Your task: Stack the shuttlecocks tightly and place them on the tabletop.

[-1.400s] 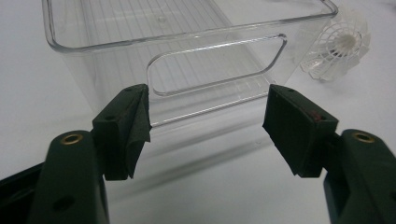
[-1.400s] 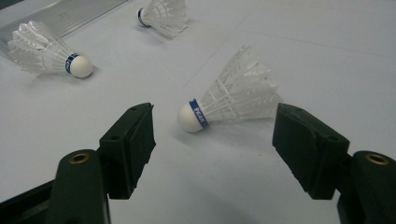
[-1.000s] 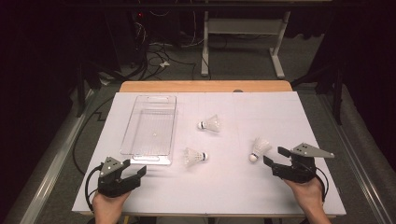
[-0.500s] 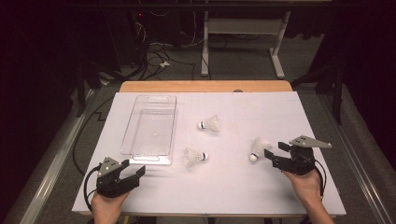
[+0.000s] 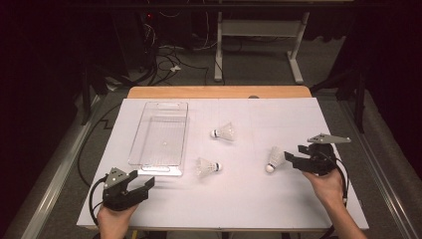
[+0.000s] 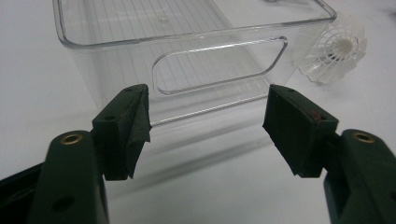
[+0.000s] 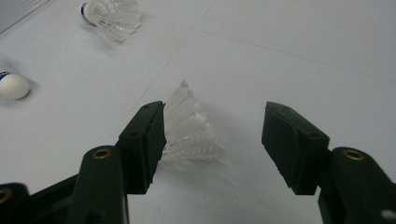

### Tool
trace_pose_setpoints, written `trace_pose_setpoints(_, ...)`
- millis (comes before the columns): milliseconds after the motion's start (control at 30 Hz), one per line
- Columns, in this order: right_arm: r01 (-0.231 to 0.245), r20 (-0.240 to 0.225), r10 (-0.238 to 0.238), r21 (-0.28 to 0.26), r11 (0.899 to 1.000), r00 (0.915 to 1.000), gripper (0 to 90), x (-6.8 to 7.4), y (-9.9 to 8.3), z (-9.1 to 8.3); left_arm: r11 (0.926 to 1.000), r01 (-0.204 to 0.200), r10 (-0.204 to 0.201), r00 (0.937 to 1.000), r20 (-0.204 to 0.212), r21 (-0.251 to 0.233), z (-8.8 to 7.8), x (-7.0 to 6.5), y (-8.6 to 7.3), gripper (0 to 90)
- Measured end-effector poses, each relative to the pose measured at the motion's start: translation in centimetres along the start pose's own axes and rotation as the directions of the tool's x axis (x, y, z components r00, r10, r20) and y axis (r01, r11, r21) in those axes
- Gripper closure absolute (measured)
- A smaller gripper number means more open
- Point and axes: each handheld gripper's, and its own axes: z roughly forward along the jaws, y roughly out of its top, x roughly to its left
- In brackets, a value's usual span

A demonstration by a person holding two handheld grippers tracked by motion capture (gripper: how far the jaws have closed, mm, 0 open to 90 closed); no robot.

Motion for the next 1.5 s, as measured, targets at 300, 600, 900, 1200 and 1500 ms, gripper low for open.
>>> trace_pose_setpoints(300, 0.023, -0.045, -0.020, 0.077, 0.997, 0.9988, 45.0, 0.1, 1.8, 1.0, 1.0000, -0.002, 0.002, 1.0000, -0.001, 0.001, -0.1, -0.1, 0.0, 32.4)
trace_pose_setpoints(600, 0.054, -0.069, -0.044, 0.156, 0.986, 0.9967, 48.2, 0.6, 2.8, 2.4, 1.0000, 0.009, -0.009, 1.0000, 0.005, 0.002, 0.0, 0.1, 0.0, 32.4)
trace_pose_setpoints(900, 0.054, -0.073, -0.041, 0.186, 0.981, 0.9965, 53.7, 0.5, 3.0, 3.0, 1.0000, 0.002, -0.002, 1.0000, 0.003, 0.004, 0.0, 0.0, 0.0, 32.4)
trace_pose_setpoints(1200, 0.058, -0.085, -0.040, 0.215, 0.975, 0.9956, 58.5, 0.3, 3.0, 3.3, 1.0000, 0.009, -0.009, 0.9999, 0.009, 0.003, 0.1, 0.1, 0.0, 32.4)
trace_pose_setpoints(1500, 0.077, -0.108, -0.052, 0.240, 0.968, 0.9928, 71.2, 0.3, 3.1, 3.4, 0.9999, 0.007, -0.007, 0.9999, 0.009, 0.011, 0.1, 0.1, 0.0, 32.4)
